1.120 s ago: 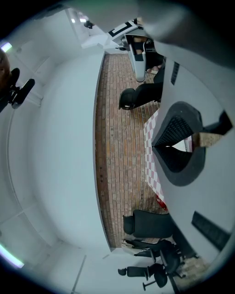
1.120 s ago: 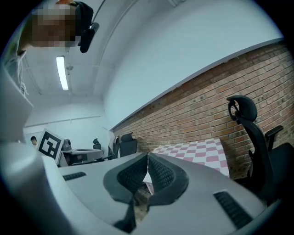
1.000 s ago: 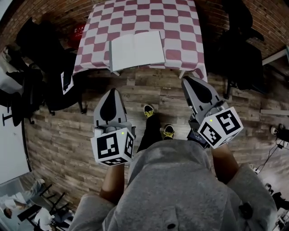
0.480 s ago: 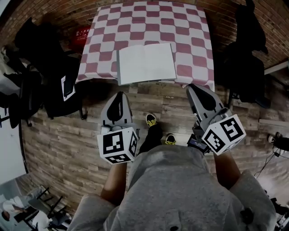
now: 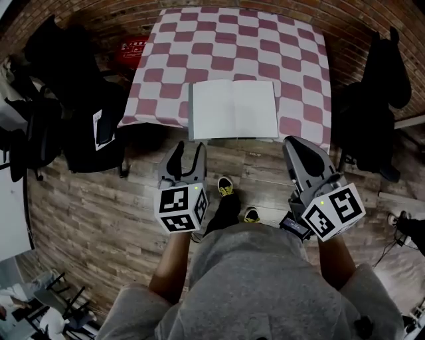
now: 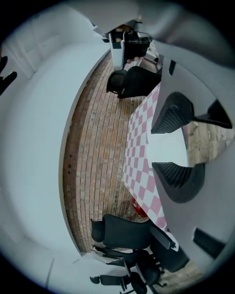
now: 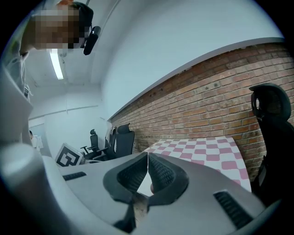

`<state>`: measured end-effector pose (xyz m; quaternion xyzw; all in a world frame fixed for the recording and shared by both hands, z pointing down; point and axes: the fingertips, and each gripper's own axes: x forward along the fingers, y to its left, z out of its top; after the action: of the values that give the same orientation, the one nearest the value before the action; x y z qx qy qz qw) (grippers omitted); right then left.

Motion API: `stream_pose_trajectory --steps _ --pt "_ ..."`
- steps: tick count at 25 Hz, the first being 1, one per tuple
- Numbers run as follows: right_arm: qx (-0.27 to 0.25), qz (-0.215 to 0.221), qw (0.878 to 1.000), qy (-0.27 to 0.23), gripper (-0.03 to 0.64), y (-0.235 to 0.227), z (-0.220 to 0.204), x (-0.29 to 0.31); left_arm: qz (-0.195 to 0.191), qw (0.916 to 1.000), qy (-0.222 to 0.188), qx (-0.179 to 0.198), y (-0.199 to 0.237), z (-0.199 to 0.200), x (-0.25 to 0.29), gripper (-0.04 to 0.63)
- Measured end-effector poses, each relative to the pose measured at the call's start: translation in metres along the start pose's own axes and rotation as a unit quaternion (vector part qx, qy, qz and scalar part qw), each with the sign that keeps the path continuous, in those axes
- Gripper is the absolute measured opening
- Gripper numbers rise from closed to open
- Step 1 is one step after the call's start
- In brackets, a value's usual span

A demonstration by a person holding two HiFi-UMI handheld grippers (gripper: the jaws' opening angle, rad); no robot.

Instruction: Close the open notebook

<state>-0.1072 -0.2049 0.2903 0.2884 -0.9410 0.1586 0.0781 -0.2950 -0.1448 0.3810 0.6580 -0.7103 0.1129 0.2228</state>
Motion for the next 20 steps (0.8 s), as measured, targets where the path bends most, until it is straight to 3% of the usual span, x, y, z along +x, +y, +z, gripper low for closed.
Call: stream_pose_trajectory --steps 9,20 --pt "0.009 -0.020 0.999 0.031 0.025 -0.013 -0.012 0.029 -0.017 0.9978 0.060 -0.026 0.025 -0.037 0.048 0.272" --pt "0.035 -0.033 0.996 0.072 0.025 -0.026 -0.038 0.070 -0.052 0.9878 0.132 -0.066 0.046 -0.090 0.102 0.348"
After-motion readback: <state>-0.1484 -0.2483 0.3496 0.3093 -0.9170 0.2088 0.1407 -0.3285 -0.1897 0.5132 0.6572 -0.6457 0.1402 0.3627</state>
